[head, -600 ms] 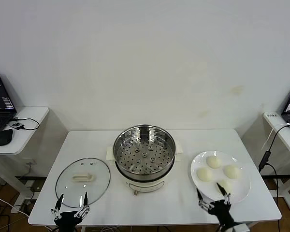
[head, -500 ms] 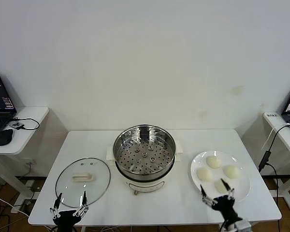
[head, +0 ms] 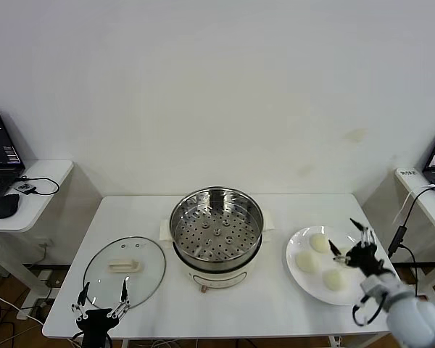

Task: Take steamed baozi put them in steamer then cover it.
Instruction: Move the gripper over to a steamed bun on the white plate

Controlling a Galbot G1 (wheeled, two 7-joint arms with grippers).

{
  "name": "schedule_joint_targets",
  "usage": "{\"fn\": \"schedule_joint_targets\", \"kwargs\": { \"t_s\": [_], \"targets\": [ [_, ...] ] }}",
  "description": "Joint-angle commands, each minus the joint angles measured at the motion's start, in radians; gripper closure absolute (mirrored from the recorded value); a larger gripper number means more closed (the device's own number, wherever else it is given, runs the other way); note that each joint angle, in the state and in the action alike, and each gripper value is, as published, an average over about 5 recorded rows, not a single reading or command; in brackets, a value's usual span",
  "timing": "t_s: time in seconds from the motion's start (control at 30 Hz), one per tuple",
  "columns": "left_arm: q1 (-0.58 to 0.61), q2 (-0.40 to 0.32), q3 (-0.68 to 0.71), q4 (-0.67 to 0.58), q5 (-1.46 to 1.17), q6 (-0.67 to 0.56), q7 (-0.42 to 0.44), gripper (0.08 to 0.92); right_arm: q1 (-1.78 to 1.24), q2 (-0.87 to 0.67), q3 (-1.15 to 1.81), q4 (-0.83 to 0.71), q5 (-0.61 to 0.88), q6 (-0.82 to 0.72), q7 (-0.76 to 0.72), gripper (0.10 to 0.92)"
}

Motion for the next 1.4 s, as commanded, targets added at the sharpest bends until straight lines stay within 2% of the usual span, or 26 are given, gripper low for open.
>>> {"fn": "schedule_joint_targets", "kwargs": {
  "t_s": [0.03,0.27,0.53,1.4],
  "targets": [
    [-0.011,0.000,0.002,0.001,0.015,0.007,-0.003,0.177,0.415,-0.277,-0.265,-0.207,-0.046,0.011,-0.315,0.203],
    [-0.015,0.004,0.004,0.003,0.020,0.011,-0.005,0.177,0.738,-0.295,-0.638,-0.355,0.090,0.050,-0.530,0.202],
    [-0.018,-0.002,-0.011,0.001,0.016,0.012,-0.006,0.177,0.914,-0.248,-0.867,-0.463,0.112,0.050,-0.662,0.203],
    [-0.013,-0.003,-0.045,-0.001,0.006,0.011,-0.004,0.177,0.916,-0.015,-0.968,-0.652,0.001,0.024,-0.589,0.204]
  ]
}}
